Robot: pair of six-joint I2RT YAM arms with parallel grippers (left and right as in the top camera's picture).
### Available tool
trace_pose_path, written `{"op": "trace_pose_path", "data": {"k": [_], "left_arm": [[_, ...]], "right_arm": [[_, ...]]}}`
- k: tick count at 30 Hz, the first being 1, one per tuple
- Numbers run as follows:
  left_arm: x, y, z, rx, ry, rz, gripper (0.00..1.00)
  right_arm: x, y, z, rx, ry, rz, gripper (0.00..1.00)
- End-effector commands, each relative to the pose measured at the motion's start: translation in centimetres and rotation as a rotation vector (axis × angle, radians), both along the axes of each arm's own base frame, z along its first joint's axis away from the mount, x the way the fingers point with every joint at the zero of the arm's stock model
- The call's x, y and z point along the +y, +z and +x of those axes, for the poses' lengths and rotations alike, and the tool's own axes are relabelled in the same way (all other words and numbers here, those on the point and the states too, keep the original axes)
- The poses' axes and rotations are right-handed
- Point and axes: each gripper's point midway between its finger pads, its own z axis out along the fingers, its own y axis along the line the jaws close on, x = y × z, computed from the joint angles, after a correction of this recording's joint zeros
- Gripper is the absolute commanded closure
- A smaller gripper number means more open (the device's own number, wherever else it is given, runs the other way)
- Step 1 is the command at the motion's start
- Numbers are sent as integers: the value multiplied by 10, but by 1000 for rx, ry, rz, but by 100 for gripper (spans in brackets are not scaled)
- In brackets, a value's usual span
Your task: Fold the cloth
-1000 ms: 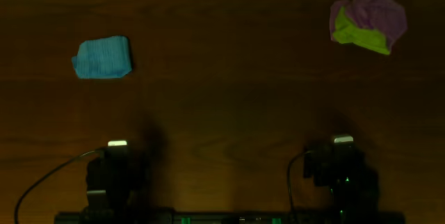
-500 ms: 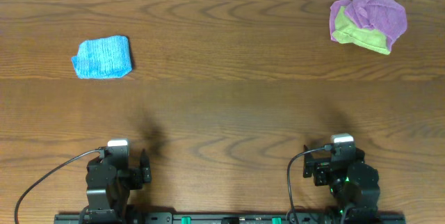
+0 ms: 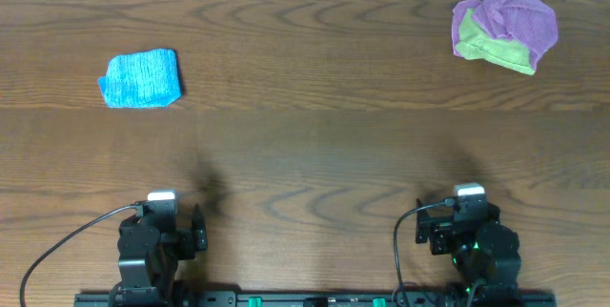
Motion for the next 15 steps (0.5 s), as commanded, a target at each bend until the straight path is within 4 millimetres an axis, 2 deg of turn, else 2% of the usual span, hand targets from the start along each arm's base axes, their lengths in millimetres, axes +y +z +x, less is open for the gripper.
{"op": "trace_pose_path", "data": {"k": [1, 6, 15], "left_arm": [[2, -22, -7, 70, -2, 24, 4], [2, -22, -7, 70, -2, 24, 4], [2, -22, -7, 70, -2, 24, 5]], "right_arm": [[2, -4, 0, 1, 17, -11, 1], [-10, -4, 1, -2, -40, -48, 1], [-9, -4, 1, -2, -37, -45, 1]]}}
